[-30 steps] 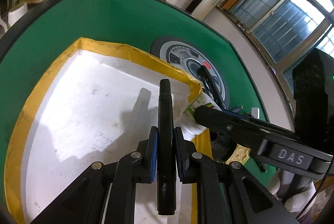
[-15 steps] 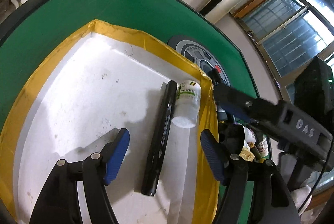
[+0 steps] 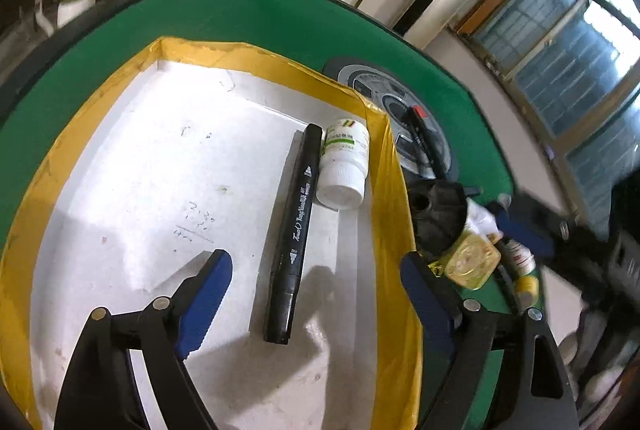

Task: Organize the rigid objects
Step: 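Grasp the yellow cartoon tin box with the left tool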

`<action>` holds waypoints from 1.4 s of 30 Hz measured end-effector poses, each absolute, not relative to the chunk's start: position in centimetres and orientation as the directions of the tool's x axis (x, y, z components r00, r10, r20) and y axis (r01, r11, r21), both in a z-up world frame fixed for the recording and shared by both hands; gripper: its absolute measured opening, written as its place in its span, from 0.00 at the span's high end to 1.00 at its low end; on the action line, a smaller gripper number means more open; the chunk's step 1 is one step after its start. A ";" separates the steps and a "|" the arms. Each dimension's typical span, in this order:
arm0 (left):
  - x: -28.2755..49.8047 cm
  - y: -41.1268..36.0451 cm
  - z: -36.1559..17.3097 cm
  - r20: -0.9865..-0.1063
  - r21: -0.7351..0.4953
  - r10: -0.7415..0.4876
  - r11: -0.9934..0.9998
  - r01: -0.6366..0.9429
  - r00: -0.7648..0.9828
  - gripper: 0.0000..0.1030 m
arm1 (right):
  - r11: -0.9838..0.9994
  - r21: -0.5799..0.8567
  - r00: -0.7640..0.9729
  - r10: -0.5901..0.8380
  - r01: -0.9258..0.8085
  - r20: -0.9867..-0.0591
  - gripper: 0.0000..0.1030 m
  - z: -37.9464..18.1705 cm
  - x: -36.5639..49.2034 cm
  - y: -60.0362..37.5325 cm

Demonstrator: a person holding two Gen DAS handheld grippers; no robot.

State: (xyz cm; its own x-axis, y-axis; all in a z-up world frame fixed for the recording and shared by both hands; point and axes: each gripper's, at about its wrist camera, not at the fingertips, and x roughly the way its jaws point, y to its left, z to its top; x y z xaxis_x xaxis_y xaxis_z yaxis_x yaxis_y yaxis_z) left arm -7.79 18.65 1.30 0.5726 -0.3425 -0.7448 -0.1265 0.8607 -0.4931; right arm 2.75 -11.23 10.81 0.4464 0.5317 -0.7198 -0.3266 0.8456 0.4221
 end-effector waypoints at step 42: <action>-3.2 -1.8 1.3 -0.842 -0.125 -0.158 0.987 0.099 0.516 0.07 | 0.933 0.360 0.777 0.207 0.027 -0.595 0.29 7.2 0.0 -33.9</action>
State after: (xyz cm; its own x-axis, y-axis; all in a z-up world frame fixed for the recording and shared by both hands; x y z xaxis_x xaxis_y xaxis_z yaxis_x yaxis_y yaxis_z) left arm -3.15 -1.83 1.34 0.5164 -0.1584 -0.8416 0.0988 0.9872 -0.1252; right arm -0.02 -33.95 7.16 0.7768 0.2068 -0.5948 0.0274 0.9325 0.3600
